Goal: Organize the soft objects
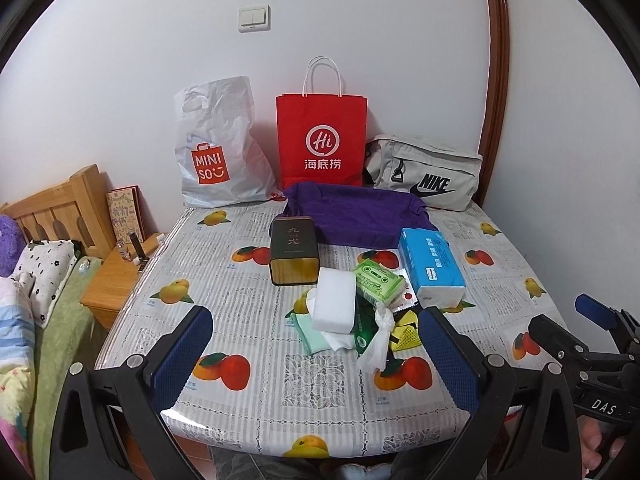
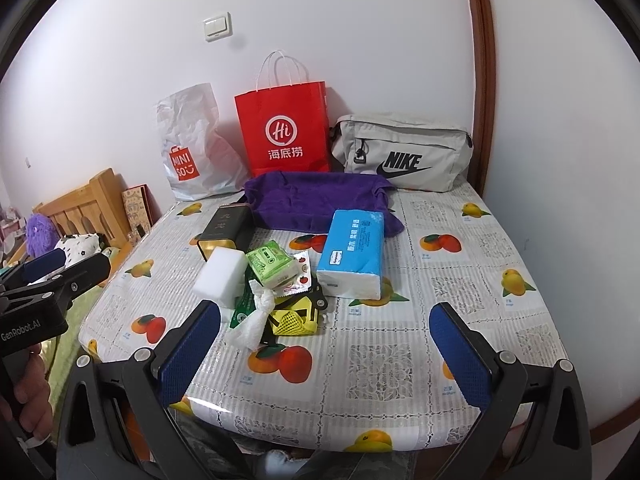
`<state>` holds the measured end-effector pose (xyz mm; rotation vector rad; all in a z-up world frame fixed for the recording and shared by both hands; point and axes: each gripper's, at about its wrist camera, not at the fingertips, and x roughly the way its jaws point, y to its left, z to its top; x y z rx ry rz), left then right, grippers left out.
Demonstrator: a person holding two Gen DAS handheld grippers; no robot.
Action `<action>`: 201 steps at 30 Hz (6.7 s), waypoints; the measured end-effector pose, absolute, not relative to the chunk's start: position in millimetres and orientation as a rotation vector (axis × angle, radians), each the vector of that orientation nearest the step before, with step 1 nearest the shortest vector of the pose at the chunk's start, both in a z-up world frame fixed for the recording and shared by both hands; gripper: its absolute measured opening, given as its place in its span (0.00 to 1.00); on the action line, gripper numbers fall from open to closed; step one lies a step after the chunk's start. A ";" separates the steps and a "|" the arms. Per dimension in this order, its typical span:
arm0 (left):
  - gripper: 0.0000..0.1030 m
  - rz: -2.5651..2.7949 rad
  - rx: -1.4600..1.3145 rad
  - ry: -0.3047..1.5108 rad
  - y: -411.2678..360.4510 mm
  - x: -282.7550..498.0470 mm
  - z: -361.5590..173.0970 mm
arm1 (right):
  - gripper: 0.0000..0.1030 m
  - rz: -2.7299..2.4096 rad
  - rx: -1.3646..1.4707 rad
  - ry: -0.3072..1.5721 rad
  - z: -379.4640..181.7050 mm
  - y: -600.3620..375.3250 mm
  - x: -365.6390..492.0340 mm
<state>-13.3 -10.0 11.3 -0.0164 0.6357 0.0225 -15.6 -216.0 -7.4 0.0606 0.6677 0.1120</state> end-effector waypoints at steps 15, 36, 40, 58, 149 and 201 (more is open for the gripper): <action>1.00 -0.001 -0.027 0.665 -6.9 -9.7 4.2 | 1.00 0.112 0.063 0.669 -8.7 -214.6 -15.1; 0.97 -0.094 -0.034 0.811 -1.2 60.1 -61.5 | 1.00 0.163 0.072 0.768 -50.6 -208.5 28.5; 0.97 -0.119 -0.029 0.853 -4.8 84.7 -84.1 | 1.00 0.160 0.099 0.795 -66.1 -212.3 43.1; 0.47 -0.169 0.057 0.898 -12.6 144.8 -128.4 | 0.99 0.187 0.114 0.921 -121.3 -208.8 91.8; 0.48 0.006 -0.087 0.968 66.5 175.2 -91.5 | 0.57 0.270 0.009 0.830 -92.7 -234.4 119.6; 0.49 -0.146 -0.051 1.140 15.9 485.7 -135.2 | 0.57 0.133 -0.057 0.964 -131.1 -221.3 421.1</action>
